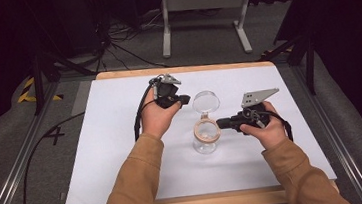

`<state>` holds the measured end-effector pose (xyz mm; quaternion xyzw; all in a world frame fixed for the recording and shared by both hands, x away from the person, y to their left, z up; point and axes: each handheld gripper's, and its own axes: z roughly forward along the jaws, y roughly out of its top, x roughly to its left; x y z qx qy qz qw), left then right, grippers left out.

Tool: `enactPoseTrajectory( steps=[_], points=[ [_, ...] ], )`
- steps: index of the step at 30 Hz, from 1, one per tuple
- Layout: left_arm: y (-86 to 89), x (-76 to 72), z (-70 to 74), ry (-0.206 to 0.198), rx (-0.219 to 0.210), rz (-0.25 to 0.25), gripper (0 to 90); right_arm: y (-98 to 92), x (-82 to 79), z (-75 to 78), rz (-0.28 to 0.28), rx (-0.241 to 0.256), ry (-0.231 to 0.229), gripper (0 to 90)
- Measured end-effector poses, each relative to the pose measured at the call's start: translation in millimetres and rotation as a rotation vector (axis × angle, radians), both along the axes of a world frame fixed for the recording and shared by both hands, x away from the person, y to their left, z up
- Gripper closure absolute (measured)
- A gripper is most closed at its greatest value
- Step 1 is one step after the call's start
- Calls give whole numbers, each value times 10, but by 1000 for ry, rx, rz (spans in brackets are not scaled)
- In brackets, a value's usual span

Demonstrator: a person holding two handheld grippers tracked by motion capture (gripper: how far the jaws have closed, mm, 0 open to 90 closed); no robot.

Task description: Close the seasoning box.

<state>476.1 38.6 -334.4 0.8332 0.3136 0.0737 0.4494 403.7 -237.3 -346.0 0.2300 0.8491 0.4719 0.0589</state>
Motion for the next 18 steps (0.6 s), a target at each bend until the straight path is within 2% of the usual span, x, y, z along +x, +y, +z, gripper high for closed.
enactPoseTrajectory(
  steps=[4,11,18],
  points=[
    [-39,34,-23,-2,-1,-16,875,12,-7,-5,1,-3,2,896],
    [-65,13,-18,-7,-14,-25,873,21,7,-28,-4,2,2,896],
    [-60,-18,5,-18,-5,-43,871,37,13,-35,-7,5,-2,898]
  ],
)
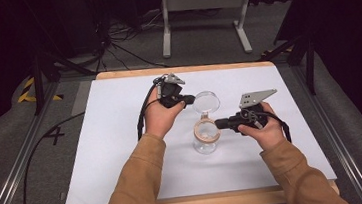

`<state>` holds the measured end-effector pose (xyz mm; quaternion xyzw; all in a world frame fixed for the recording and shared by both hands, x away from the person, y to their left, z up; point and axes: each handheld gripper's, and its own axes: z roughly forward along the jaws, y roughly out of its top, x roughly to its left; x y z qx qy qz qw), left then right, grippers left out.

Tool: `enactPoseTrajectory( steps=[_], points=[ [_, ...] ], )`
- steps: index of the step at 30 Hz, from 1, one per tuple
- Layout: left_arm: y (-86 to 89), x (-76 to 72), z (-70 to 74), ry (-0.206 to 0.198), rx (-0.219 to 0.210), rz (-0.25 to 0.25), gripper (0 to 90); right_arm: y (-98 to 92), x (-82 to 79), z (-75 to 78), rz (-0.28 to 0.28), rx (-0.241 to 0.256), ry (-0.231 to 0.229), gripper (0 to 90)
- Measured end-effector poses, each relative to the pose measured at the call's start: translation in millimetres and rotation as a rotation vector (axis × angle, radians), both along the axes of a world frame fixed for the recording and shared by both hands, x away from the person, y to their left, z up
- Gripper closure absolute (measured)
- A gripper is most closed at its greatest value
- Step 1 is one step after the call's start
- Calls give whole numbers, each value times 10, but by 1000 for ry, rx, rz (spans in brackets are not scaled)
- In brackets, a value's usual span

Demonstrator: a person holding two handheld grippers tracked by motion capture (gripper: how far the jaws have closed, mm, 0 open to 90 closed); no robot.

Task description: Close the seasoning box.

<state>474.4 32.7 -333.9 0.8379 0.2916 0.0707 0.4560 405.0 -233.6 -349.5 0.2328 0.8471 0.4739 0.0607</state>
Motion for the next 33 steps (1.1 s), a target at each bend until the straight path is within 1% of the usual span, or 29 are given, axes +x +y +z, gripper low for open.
enactPoseTrajectory(
  steps=[2,3,4,5,6,7,8,15,16,17,18,19,20,21,23,24,25,27,28,29,31,33],
  points=[
    [4,-21,2,7,-2,-3,873,3,0,-2,-2,3,1,898],
    [11,-26,13,9,19,-16,875,7,-1,-3,-1,4,2,898],
    [5,-35,10,7,20,-28,874,9,-2,-4,-2,4,3,898],
    [-6,-52,9,12,11,-23,876,11,1,-8,-2,5,2,898],
    [1,-55,19,5,26,-35,877,13,3,-11,-2,6,2,899],
    [1,-65,17,2,24,-38,876,13,5,-13,-1,5,3,898],
    [0,-75,21,8,24,-41,876,13,6,-16,-2,5,3,898],
    [15,-154,13,14,45,-71,867,14,9,-24,-2,5,10,898],
    [27,-162,17,17,64,-68,862,14,7,-26,-1,5,13,898],
    [36,-170,13,13,69,-59,857,13,6,-28,2,6,17,899],
    [62,-173,21,11,93,-62,855,12,6,-29,7,7,23,898],
    [74,-187,15,14,80,-52,853,12,5,-33,10,12,26,898],
    [96,-196,15,15,79,-50,851,11,5,-34,11,11,28,898],
    [129,-213,25,16,89,-52,849,10,6,-36,11,8,29,898],
    [147,-230,26,17,87,-50,844,8,7,-38,11,6,33,898],
    [170,-247,35,18,93,-52,843,8,6,-39,11,4,33,898],
    [188,-271,34,14,86,-45,839,8,3,-39,12,1,34,898],
    [251,-339,49,12,101,-52,836,9,-6,-37,17,-5,35,900],
    [269,-375,50,17,97,-48,833,11,-13,-33,18,-7,35,900],
    [312,-425,55,17,104,-53,832,11,-19,-30,21,-10,38,900],
    [370,-529,46,32,107,-52,826,19,-31,-24,30,-20,39,900],
    [419,-614,36,36,127,-59,822,31,-44,-19,34,-31,39,900]
  ],
)
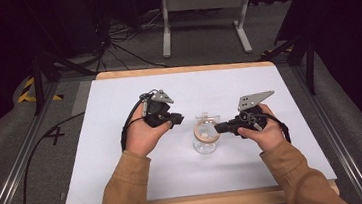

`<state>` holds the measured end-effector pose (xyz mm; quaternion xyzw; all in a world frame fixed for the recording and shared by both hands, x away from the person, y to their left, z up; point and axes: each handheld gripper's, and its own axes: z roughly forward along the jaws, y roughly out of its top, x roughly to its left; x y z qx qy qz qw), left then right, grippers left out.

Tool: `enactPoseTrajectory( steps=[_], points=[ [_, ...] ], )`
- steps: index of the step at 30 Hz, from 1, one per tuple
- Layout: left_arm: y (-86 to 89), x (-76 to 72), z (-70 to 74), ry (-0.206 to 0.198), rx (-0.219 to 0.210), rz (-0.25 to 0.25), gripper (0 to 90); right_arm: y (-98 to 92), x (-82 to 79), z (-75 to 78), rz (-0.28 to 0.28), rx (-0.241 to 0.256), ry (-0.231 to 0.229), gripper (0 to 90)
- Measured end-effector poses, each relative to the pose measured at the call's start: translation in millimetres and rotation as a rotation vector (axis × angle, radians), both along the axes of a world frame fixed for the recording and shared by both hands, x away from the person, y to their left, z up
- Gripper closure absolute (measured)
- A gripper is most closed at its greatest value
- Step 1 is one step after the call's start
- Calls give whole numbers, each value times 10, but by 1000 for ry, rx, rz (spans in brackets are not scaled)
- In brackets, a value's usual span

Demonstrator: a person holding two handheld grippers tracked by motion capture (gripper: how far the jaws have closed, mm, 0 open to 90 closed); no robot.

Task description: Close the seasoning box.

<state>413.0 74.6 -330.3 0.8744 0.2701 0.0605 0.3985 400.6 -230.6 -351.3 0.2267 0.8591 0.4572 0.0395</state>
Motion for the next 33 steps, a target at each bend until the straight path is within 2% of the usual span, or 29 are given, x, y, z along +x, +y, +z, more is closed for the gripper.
enactPoseTrajectory(
  steps=[1,4,6,9,11,18,20,29,33],
  points=[
    [17,-41,-14,7,-6,1,820,4,-6,2,2,-8,-2,900],
    [76,-122,-16,23,26,-22,814,9,-19,8,7,-20,0,900],
    [113,-179,-14,42,10,-33,806,8,-26,14,12,-24,3,900],
    [155,-230,2,46,34,-43,798,14,-36,15,25,-34,14,900],
    [164,-252,-4,54,34,-49,795,17,-40,11,30,-42,19,900],
    [170,-247,-51,78,61,-66,779,18,-49,-9,45,-68,46,900],
    [178,-233,-78,97,68,-63,778,12,-53,-12,47,-77,58,900],
    [151,-202,-142,119,115,-84,773,2,-52,-44,56,-115,86,900],
    [147,-195,-160,131,121,-89,769,13,-57,-60,63,-136,96,900]
  ],
)
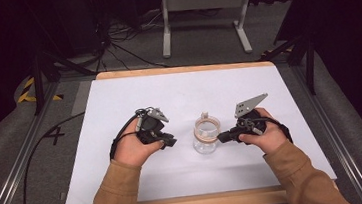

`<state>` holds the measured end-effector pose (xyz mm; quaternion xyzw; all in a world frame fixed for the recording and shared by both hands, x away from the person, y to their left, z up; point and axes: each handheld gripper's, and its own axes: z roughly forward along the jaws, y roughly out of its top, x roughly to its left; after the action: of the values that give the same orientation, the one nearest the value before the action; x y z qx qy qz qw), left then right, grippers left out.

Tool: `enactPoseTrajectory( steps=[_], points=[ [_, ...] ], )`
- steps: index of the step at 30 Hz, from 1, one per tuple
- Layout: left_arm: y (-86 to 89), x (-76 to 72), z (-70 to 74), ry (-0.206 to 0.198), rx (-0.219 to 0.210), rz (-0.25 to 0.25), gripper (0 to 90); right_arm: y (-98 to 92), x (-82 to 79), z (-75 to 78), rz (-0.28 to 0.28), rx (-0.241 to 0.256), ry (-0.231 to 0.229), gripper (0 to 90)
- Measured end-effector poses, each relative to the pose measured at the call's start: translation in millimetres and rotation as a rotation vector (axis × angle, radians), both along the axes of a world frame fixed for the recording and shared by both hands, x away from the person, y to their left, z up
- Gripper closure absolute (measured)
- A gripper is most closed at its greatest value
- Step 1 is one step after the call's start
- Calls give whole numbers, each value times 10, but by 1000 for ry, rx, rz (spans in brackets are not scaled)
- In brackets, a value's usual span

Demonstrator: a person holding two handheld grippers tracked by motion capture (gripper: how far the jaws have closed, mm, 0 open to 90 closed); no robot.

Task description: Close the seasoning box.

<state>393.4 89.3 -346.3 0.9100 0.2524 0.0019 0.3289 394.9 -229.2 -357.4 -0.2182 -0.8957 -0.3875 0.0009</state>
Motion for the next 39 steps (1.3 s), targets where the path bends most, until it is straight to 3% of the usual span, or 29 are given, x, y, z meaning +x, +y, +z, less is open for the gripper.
enactPoseTrajectory(
  steps=[9,16,20,32,39],
  points=[
    [-19,8,-32,9,2,-7,756,5,-10,-22,0,-41,6,900],
    [-8,17,-12,2,-2,1,740,-48,-27,25,-9,-24,-5,900],
    [15,23,-2,-5,-27,26,715,-129,-41,102,-27,1,-27,900],
    [186,63,-29,-12,-35,94,680,-599,29,302,-159,57,-97,816],
    [285,138,-118,-14,-32,135,659,-847,122,248,-242,26,-106,751]
  ],
)
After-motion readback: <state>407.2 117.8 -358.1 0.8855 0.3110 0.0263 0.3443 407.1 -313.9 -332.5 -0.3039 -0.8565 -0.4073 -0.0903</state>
